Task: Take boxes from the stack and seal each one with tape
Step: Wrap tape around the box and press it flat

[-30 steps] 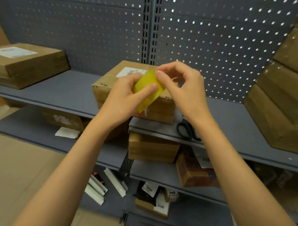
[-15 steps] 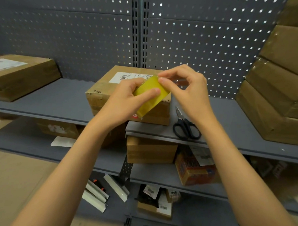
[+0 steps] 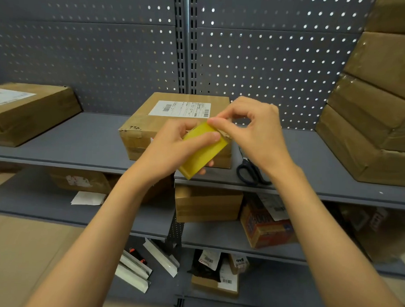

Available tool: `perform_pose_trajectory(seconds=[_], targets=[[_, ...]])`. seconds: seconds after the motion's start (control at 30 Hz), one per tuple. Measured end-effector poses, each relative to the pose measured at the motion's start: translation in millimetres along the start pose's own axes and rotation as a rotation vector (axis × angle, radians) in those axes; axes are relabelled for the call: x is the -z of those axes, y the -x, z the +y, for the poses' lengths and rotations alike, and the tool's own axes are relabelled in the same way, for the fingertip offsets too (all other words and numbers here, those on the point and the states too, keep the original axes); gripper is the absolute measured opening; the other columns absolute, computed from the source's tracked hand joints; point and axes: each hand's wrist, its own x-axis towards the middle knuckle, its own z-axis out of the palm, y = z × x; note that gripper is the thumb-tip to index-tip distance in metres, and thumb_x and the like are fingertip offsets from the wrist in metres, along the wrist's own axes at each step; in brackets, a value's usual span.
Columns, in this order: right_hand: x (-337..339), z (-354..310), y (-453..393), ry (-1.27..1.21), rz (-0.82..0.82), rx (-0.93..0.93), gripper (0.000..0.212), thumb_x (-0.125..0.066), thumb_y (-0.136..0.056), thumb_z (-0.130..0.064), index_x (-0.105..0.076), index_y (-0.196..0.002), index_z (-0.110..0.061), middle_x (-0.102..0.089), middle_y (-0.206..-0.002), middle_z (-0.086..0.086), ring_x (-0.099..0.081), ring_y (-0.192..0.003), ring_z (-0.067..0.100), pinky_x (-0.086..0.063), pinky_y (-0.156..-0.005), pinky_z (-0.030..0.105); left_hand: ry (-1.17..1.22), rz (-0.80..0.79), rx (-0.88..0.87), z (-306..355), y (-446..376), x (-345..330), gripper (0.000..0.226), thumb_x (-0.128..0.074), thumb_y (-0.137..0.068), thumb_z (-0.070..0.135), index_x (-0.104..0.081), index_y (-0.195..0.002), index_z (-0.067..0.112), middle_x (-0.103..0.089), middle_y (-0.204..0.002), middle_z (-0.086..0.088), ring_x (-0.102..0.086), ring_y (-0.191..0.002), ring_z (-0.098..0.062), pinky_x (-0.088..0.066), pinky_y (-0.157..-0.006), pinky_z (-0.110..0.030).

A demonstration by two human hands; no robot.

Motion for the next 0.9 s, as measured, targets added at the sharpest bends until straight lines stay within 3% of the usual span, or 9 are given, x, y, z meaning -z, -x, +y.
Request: perform_pose_trajectory(seconds=[0.17,0.33,0.43,0.57,0.63,0.7,0.77,0.83,0.9], targets=[[-14,-10,6,0.164,0.139,0.169,0.025,-0.068,-0.084,-0.029,-0.070,-0.073,-0.006,-0.065,-0.077,0.002,-0.061,-0.071,0.024,-0.050,-0.065,0.043,0.069,0.020,0.017,-1,2,3,0.016,-0.055,-0.093,0.021,-0.064,-0.095,0.008,-0.064,-0.070,-0.008,-0.062,-0.055,-0.012,-0.048,-0.047,-0.019],[-13,-20,8,0.309,0.262,0.326,0.023,-0.069,-0.085,-0.024,-0.069,-0.070,-0.007,-0.065,-0.073,0.003,-0.059,-0.068,0.020,-0.040,-0.071,0.026,0.054,0.005,0.065,2,0,7,0.022,-0.054,-0.093,0.028,-0.065,-0.092,0.008,-0.064,-0.071,-0.010,-0.059,-0.056,-0.015,-0.048,-0.047,-0.018],[-15,-36,4,0.305,0.283,0.377,0.020,-0.071,-0.083,-0.022,-0.069,-0.069,-0.009,-0.065,-0.071,0.001,-0.053,-0.069,0.013,-0.036,-0.075,0.020,0.012,0.018,0.073,-2,5,9,0.043,-0.052,-0.086,0.046,-0.061,-0.087,0.005,-0.063,-0.062,-0.011,-0.057,-0.050,-0.016,-0.050,-0.049,-0.019],[-6,-44,-9,0.203,0.186,0.248,0.021,-0.070,-0.084,-0.031,-0.073,-0.074,-0.013,-0.066,-0.075,-0.004,-0.060,-0.072,0.014,-0.048,-0.071,0.031,0.068,0.026,0.043,-2,14,8,0.039,-0.052,-0.086,0.044,-0.059,-0.096,0.007,-0.064,-0.061,-0.008,-0.061,-0.050,-0.018,-0.052,-0.048,-0.026],[-2,-42,-15,0.157,0.184,0.161,0.021,-0.069,-0.084,-0.034,-0.074,-0.077,-0.015,-0.067,-0.079,-0.006,-0.061,-0.075,0.008,-0.051,-0.070,0.036,0.091,0.019,0.026,1,17,7,0.034,-0.051,-0.090,0.039,-0.059,-0.105,0.009,-0.067,-0.064,-0.007,-0.064,-0.054,-0.015,-0.051,-0.051,-0.022],[-3,-37,-17,0.114,0.179,0.069,0.018,-0.070,-0.083,-0.035,-0.074,-0.079,-0.018,-0.067,-0.080,-0.008,-0.059,-0.075,-0.001,-0.050,-0.072,0.031,0.124,0.001,0.042,3,19,6,0.021,-0.051,-0.093,0.029,-0.058,-0.103,0.013,-0.069,-0.066,-0.002,-0.066,-0.057,-0.011,-0.050,-0.053,-0.017],[-4,-30,-17,0.050,0.140,-0.016,0.013,-0.072,-0.082,-0.033,-0.075,-0.080,-0.020,-0.067,-0.079,-0.009,-0.058,-0.074,-0.004,-0.050,-0.073,0.028,0.212,-0.041,0.076,2,23,3,0.012,-0.050,-0.095,0.022,-0.056,-0.101,0.013,-0.067,-0.066,-0.005,-0.067,-0.057,-0.020,-0.053,-0.056,-0.026],[-3,-22,-15,0.026,0.090,-0.066,0.013,-0.073,-0.081,-0.033,-0.076,-0.080,-0.021,-0.068,-0.078,-0.010,-0.059,-0.073,-0.002,-0.050,-0.074,0.032,0.246,-0.049,0.117,-5,24,0,0.012,-0.051,-0.096,0.022,-0.055,-0.101,0.011,-0.065,-0.065,-0.008,-0.065,-0.055,-0.024,-0.053,-0.056,-0.029],[-2,-16,-14,0.065,0.035,-0.061,0.017,-0.073,-0.079,-0.040,-0.077,-0.078,-0.023,-0.068,-0.077,-0.013,-0.060,-0.075,0.003,-0.050,-0.074,0.040,0.223,-0.015,0.194,-15,24,-5,0.015,-0.051,-0.097,0.024,-0.055,-0.099,0.009,-0.065,-0.062,-0.004,-0.064,-0.051,-0.017,-0.052,-0.051,-0.024]])
